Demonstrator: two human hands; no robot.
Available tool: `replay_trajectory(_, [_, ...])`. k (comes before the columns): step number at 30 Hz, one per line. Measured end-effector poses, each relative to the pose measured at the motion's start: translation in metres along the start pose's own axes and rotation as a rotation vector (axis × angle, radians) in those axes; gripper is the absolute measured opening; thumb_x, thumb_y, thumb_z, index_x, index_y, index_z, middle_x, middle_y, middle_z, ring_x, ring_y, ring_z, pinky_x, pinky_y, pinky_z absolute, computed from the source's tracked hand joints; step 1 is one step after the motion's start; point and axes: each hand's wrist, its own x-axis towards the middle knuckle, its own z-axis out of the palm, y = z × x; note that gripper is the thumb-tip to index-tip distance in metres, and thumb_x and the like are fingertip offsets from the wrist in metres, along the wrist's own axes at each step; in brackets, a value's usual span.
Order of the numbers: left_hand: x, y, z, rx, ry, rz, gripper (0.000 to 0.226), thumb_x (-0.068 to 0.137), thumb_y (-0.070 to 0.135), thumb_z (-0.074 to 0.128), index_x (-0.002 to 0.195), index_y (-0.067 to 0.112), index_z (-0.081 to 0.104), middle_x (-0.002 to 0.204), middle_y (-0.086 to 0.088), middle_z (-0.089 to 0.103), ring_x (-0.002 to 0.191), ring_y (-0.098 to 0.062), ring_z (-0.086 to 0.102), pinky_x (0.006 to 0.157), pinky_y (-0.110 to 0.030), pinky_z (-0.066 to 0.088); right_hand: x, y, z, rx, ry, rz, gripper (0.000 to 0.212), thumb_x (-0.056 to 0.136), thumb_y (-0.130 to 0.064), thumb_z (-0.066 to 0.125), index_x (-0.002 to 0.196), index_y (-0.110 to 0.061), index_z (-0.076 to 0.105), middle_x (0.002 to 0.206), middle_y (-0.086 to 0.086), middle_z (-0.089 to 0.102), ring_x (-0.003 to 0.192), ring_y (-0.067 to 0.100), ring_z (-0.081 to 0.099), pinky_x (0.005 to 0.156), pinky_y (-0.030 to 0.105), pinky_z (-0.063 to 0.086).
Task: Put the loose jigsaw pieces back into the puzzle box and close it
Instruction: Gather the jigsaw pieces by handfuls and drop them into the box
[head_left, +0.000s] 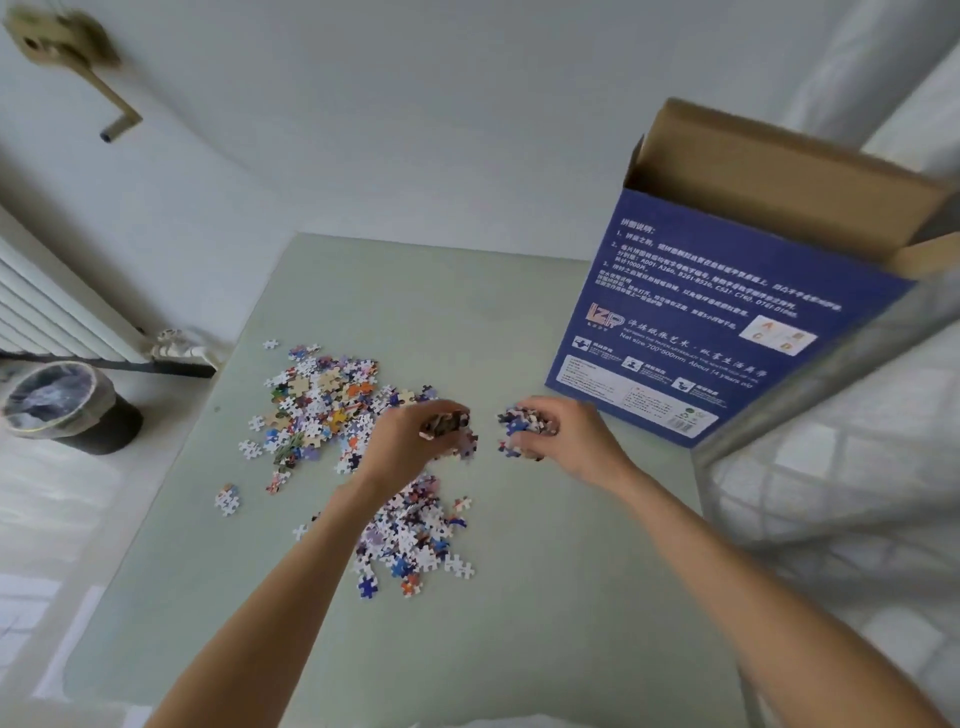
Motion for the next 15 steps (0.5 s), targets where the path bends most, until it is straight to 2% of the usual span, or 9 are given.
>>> replay_trajectory(3, [0.029,0.042,-0.016,-0.137,0.056,0.078,0.03,0.075,0.021,0.076,0.104,0.023,0.07,0.089,0.009,0.07,0.075,0.004,0.063,0.074,-0.01,0.05,-0.007,-0.032,-0.065,0.391,0.069,0.016,0.039,0.077,-0.002,0.072,0.115,-0.004,0.061,0.096,0.007,0.068,0.074,0.017,0.069,0.073,0.025,0.058])
replay_trajectory(7, [0.078,0.105,-0.03,-0.297,0.113,0.198,0.029,0.076,0.016,0.075,0.104,0.018,0.069,0.083,0.004,0.07,0.066,0.001,0.064,0.07,-0.015,0.053,-0.011,-0.063,-0.153,0.516,0.207,-0.101,0.027,0.08,0.003,0.065,0.103,-0.012,0.064,0.094,0.005,0.069,0.079,0.012,0.069,0.069,0.022,0.058])
replay_trajectory(11, [0.121,0.164,-0.039,-0.393,0.128,0.348,0.028,0.079,0.015,0.072,0.106,0.013,0.067,0.086,-0.002,0.07,0.07,-0.007,0.067,0.065,-0.021,0.057,0.002,-0.065,-0.218,0.388,0.452,-0.136,0.036,0.081,0.0,0.066,0.116,-0.005,0.059,0.101,0.003,0.067,0.083,0.012,0.069,0.069,0.022,0.057])
replay_trajectory(13, [0.143,0.193,-0.039,-0.395,0.132,0.44,0.028,0.079,0.018,0.073,0.105,0.014,0.067,0.087,0.0,0.07,0.075,-0.009,0.068,0.068,-0.027,0.058,0.014,-0.053,-0.244,0.237,0.583,-0.112,0.037,0.082,-0.007,0.069,0.117,-0.01,0.061,0.102,0.0,0.067,0.089,0.015,0.068,0.076,0.03,0.058])
replay_trajectory(15, [0.165,0.215,-0.037,-0.379,0.156,0.508,0.027,0.078,0.019,0.073,0.104,0.014,0.068,0.088,-0.001,0.071,0.078,-0.013,0.068,0.071,-0.03,0.057,0.023,-0.041,-0.259,-0.02,0.659,-0.077,0.036,0.081,-0.018,0.072,0.116,-0.018,0.063,0.106,-0.002,0.068,0.095,0.015,0.066,0.084,0.036,0.055])
